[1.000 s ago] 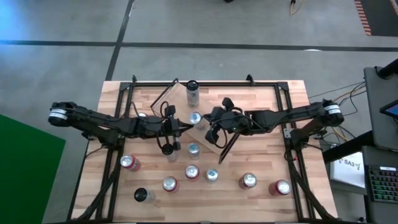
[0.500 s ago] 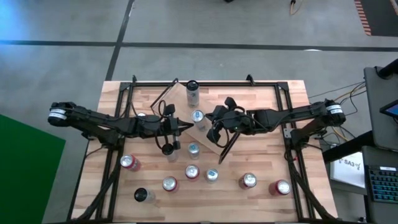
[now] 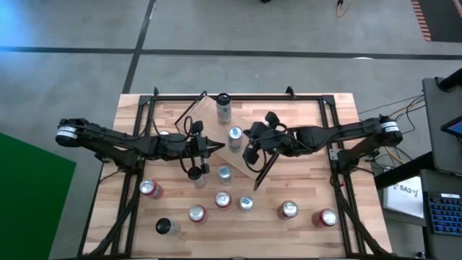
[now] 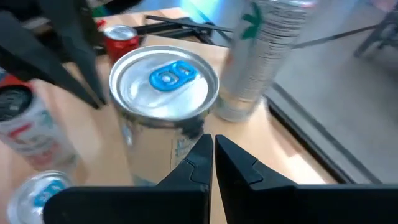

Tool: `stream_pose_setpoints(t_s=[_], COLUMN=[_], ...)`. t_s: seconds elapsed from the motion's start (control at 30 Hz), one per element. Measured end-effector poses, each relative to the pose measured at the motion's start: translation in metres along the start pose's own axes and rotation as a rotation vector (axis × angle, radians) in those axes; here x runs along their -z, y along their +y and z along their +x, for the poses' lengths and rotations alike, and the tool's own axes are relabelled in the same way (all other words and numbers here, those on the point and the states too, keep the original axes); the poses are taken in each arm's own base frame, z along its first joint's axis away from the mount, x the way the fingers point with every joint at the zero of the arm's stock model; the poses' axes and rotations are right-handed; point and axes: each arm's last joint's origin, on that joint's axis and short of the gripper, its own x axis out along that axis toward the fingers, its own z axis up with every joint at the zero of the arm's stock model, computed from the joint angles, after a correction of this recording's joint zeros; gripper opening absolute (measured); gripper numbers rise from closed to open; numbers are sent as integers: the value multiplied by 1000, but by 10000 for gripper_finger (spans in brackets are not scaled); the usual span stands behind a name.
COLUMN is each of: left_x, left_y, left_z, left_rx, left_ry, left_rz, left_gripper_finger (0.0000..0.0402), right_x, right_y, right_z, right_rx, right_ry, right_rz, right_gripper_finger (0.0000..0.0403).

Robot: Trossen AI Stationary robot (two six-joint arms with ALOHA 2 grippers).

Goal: Place canned beverage on shelf
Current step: Put the silver/blue soda can on the shelf

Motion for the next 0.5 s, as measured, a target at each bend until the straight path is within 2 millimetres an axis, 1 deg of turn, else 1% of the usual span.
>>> stream_pose_setpoints(t_s=[0.13,0.27,0.5], left_x=[0,0,6], left_y=[0,-3,-9], left_z=[0,2,16], left_rx=[12,64,77], left_ry=[-5,-19,-39], left_rz=[-9,-18,-32], left_gripper_finger=[0,0,0], right_x=[-1,-4,-12], right_y=[-4,-8,-13], right_z=[-5,-11,-34], right_rx=[32,33,3], right_ry=[-4,-22,-68], right_rz=[8,19,50], right_gripper_finger=[9,9,9])
